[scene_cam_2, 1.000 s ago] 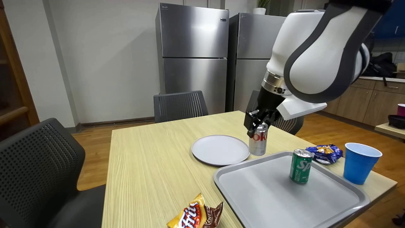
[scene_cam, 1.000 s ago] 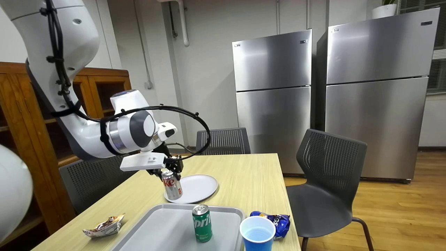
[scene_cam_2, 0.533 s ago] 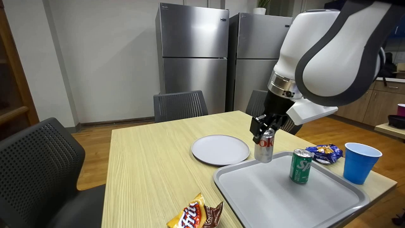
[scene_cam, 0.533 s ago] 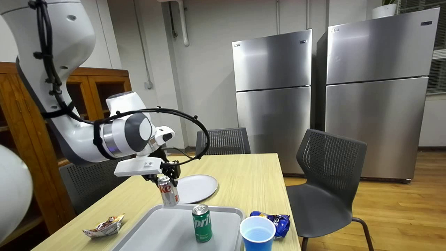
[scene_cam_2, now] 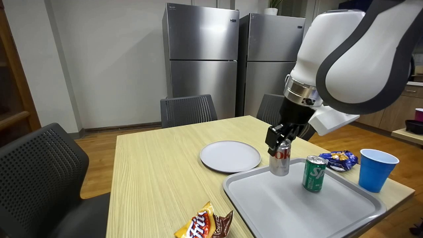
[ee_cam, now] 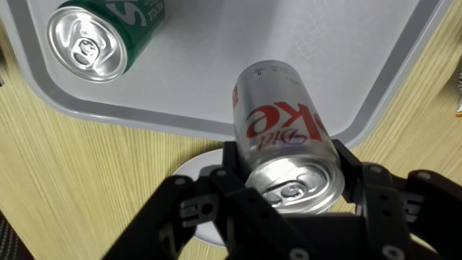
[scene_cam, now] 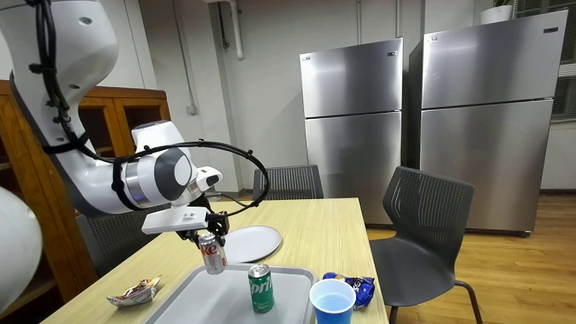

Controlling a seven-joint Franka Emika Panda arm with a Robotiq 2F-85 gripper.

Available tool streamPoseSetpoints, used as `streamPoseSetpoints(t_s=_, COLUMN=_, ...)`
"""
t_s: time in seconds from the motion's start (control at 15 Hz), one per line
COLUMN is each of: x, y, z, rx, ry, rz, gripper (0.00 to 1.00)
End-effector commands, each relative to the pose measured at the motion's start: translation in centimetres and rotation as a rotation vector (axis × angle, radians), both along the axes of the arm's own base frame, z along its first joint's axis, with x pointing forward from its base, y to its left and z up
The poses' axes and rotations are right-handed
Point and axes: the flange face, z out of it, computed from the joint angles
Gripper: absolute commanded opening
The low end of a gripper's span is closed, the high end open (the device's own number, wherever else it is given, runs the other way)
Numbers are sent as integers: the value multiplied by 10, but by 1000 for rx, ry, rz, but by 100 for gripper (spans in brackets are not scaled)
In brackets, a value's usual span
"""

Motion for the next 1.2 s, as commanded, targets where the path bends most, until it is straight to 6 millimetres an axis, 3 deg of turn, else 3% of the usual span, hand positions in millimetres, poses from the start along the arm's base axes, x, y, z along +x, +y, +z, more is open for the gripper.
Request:
streamPoseSetpoints(t_s=0.0, x=-14, y=-3, z=10, rx=7, ry=-4, rz=63, gripper=38)
streamPoseSetpoints(t_s=0.2, x=-21, y=-6, z=7, rx=2, ry=5, rz=86, gripper=38)
streamPoseSetpoints(t_s=0.27, x=-10, y=0, z=8, rx=-6, ry=6, rz=89, gripper=38)
streamPoseSetpoints(t_s=0.93, x=-8, y=-3, z=-3, rx=12, ry=17, rz=53, gripper=38)
streamPoseSetpoints(t_s=1.13, x=-11, y=-3, z=-16, rx=15, ry=31, rz=54, gripper=38)
